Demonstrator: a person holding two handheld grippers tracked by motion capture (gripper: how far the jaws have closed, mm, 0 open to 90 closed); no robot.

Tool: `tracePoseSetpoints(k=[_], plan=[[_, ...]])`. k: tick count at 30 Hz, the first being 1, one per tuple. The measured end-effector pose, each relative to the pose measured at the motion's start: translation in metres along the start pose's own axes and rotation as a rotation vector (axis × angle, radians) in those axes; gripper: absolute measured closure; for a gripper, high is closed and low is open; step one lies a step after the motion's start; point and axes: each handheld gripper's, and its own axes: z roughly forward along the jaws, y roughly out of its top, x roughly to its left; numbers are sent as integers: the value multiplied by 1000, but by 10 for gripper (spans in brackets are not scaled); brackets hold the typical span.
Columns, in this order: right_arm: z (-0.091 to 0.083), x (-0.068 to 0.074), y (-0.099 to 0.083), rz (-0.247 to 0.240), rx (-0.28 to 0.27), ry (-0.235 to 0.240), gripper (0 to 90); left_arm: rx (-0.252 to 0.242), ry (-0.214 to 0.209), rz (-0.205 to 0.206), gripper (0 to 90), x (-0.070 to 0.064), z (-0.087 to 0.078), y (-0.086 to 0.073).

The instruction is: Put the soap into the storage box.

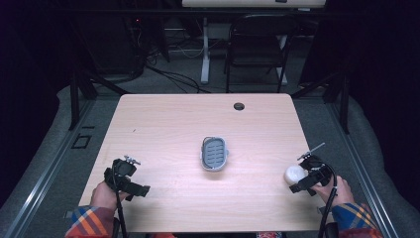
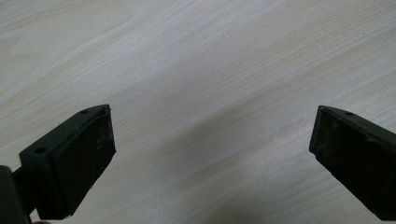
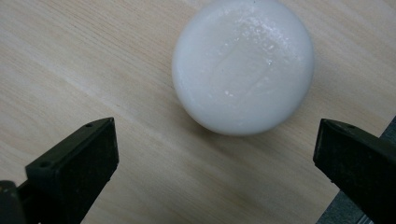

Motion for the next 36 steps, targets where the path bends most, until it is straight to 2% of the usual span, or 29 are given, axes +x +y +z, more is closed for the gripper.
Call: tracePoseSetpoints(k=[1,5,7,9,12,13,16,18,20,21,22,26,28,29,35,36], plan=[[-1,-1,1,-20,23,-10,0,-2,0,-3,0,0,0,0],[1,0,2,-20,32,-19,0,0,-1,-2,0,-1,0,0],[4,0,1,-2,-9,-8,0,-1,-2,-6,0,-1,1,1],[2,0,4,-37,38,-22,0,3,-2,0,0,0,0,0],[3,2,6,-44,38,-32,0,-6,1,-7,0,-1,0,-1],[2,3,8,-56,55,-39,0,-7,1,-8,0,-1,0,-1],[4,5,9,-48,38,-42,0,-3,-1,-5,0,0,0,-1],[2,4,11,-63,54,-51,0,4,-3,-2,0,0,1,-1],[0,4,13,-65,45,-57,0,4,-3,0,0,0,1,-1],[2,5,13,-44,15,-52,0,4,-2,0,0,-1,0,-1],[-1,4,16,-68,35,-56,0,3,-2,0,0,-1,0,-1],[-2,5,22,-81,31,-50,0,5,-1,1,0,-1,0,-1],[0,6,24,-79,31,-51,0,6,-1,1,0,-1,1,-1],[2,7,24,-68,15,-44,0,6,-1,0,0,-1,1,-1],[4,5,35,-113,85,-46,0,6,1,3,0,-1,1,-1],[11,8,32,-53,9,-38,0,3,2,1,0,-1,1,-1]])
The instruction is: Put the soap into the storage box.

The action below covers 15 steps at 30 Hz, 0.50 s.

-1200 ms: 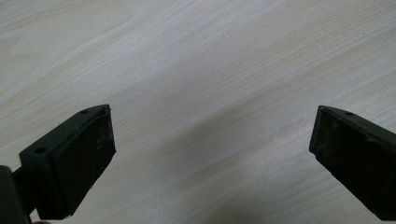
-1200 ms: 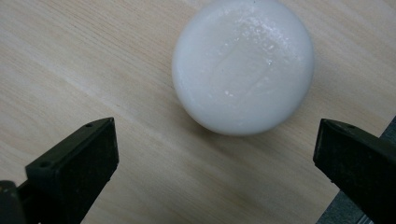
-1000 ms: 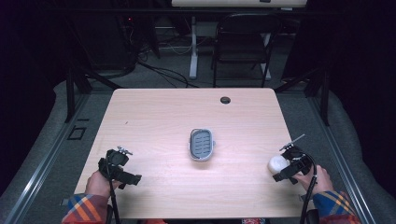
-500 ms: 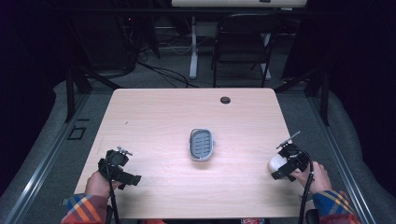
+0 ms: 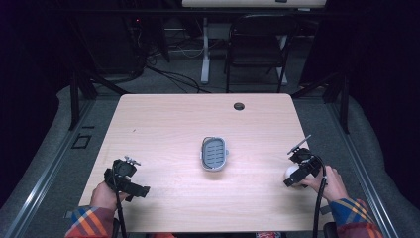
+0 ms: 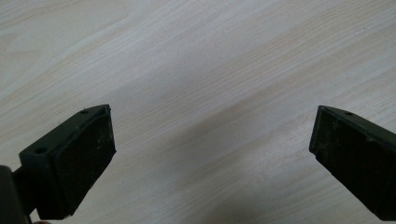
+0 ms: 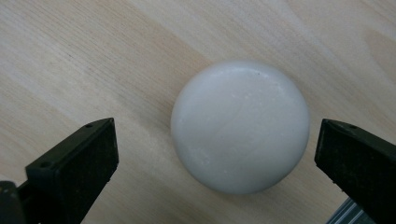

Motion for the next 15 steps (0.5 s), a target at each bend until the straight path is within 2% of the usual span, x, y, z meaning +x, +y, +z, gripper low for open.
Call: tracePoseSetpoints(k=[1,2,3,4,5,6,8,11,15], plan=[[0,0,0,0,0,0,0,0,0,0,0,0,0,0],[-1,-3,5,-46,68,-5,0,0,0,0,0,0,0,0],[-1,-3,5,-46,68,-5,0,3,-1,1,0,0,0,0],[0,-4,7,-63,98,-10,0,5,-2,2,0,0,0,0],[0,-4,7,-63,98,-10,0,5,-2,2,0,0,0,0],[2,-3,6,-36,66,-4,0,4,-2,0,0,0,0,0],[-1,-3,8,-71,103,-7,0,6,-1,2,0,0,0,0],[0,-3,9,-64,96,-16,3,5,0,2,0,0,0,0],[2,-4,9,-57,102,-29,89,6,-1,2,0,0,0,0]])
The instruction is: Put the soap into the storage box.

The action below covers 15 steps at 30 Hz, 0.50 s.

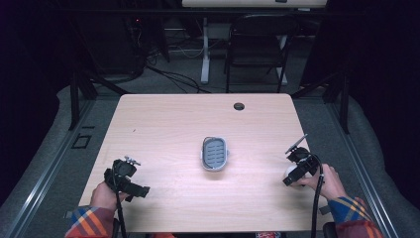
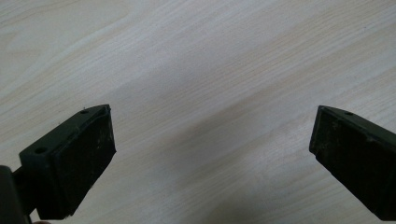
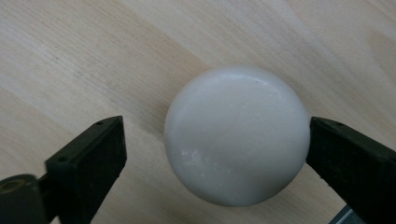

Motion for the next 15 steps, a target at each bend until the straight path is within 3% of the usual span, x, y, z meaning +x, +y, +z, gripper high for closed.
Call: tracePoseSetpoints(k=[6,8,9,11,12,15], plan=[[0,0,2,1,-1,-27,143,2,-1,2,0,0,0,0],[0,1,4,-16,28,-43,151,3,-1,2,0,0,0,0],[6,4,1,33,-38,-32,154,3,-1,2,0,0,0,0],[2,1,5,-29,55,-64,166,3,0,2,0,0,0,0],[6,4,3,12,-1,-54,172,3,-1,2,0,0,0,0],[5,2,5,-19,50,-72,198,1,-1,0,0,0,0,0]])
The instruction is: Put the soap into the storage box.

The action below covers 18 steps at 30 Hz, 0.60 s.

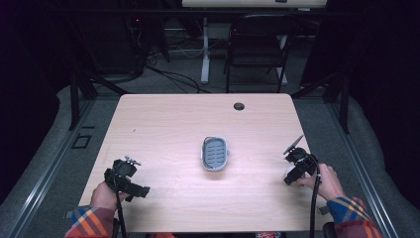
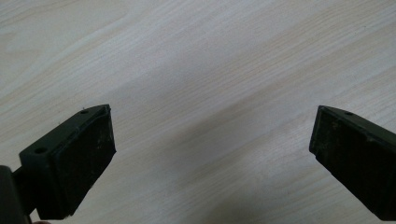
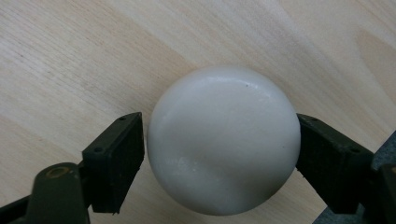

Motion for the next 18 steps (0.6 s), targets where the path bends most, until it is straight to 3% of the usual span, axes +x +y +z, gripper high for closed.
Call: tracePoseSetpoints(k=[1,2,5,18], plan=[[1,0,0,3,-3,-6,214,1,1,2,0,0,0,0],[4,2,-1,34,-40,0,228,1,0,2,0,0,0,0],[2,1,1,0,5,-17,236,-1,0,-2,0,0,0,0],[6,0,2,-3,9,-1,238,0,-1,-2,0,0,0,0]])
